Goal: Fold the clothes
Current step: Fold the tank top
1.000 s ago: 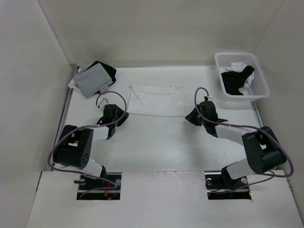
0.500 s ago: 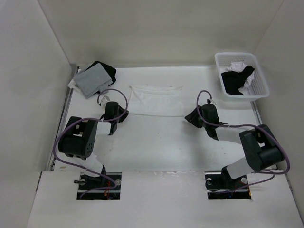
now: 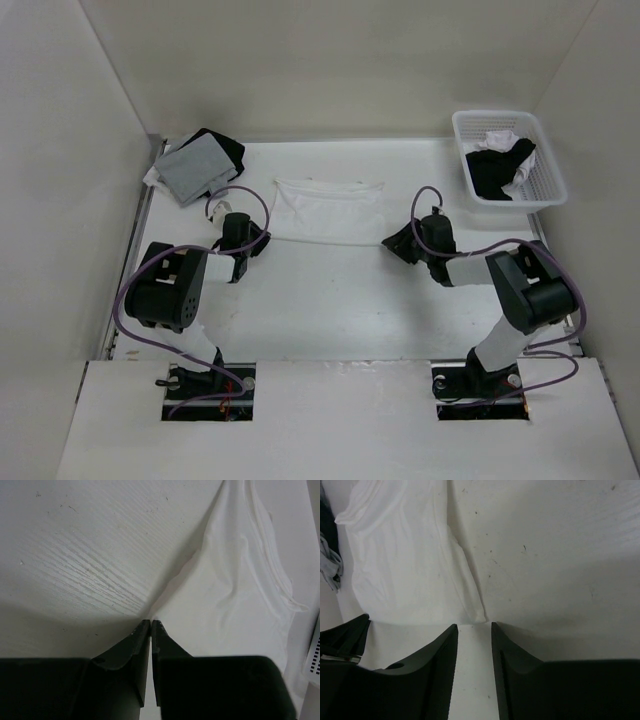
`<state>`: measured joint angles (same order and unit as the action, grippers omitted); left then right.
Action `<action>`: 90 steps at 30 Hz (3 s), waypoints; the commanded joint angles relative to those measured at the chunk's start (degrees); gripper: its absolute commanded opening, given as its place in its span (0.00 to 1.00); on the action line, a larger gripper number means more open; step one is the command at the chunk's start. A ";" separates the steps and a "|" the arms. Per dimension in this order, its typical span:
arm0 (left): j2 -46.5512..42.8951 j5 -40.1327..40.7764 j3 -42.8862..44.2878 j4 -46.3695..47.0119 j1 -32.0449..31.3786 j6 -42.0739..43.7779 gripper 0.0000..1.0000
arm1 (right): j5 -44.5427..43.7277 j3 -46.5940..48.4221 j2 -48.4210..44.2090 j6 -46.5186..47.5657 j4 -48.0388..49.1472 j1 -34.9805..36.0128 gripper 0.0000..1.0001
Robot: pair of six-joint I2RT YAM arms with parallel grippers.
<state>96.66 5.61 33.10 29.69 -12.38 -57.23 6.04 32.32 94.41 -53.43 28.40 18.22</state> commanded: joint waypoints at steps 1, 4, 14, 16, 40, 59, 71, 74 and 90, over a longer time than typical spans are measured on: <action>1.25 0.90 0.82 -1.39 0.04 0.54 0.04 | 1.43 2.22 3.40 -2.38 2.62 -0.51 0.34; 1.34 0.81 0.82 -1.13 -0.23 0.37 0.04 | 1.52 2.93 4.81 -3.43 3.32 -0.60 0.27; -5.41 0.55 -1.28 -1.04 -0.75 0.63 0.00 | -1.03 2.23 -0.26 -3.27 3.77 -0.25 0.00; -12.34 0.90 -3.21 -2.61 -1.19 1.07 0.00 | -1.47 0.65 -5.88 -2.04 2.37 0.37 0.00; -66.63 10.21 -1.54 -46.50 -14.47 4.76 0.01 | -25.23 5.92 -54.89 7.80 -48.83 29.14 0.01; -5.42 0.99 17.80 -13.53 -0.58 5.11 0.01 | -0.51 24.82 -3.61 11.07 -22.17 -1.04 0.01; -19.66 -0.59 -1.62 -6.75 -1.28 4.58 0.01 | -0.33 7.16 -15.21 10.27 -16.19 -0.77 0.01; -24.58 -0.86 -6.02 -7.02 -1.72 4.93 0.01 | -1.03 3.91 -17.94 10.27 -16.10 -0.69 0.01; -35.40 2.12 -21.67 -5.61 -7.87 5.64 0.03 | -7.09 -9.02 -23.31 5.01 -17.07 7.31 0.01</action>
<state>62.96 5.82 13.23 20.84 -19.29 -52.25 2.31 24.49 71.33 -46.13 8.60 23.62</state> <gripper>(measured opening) 0.024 0.016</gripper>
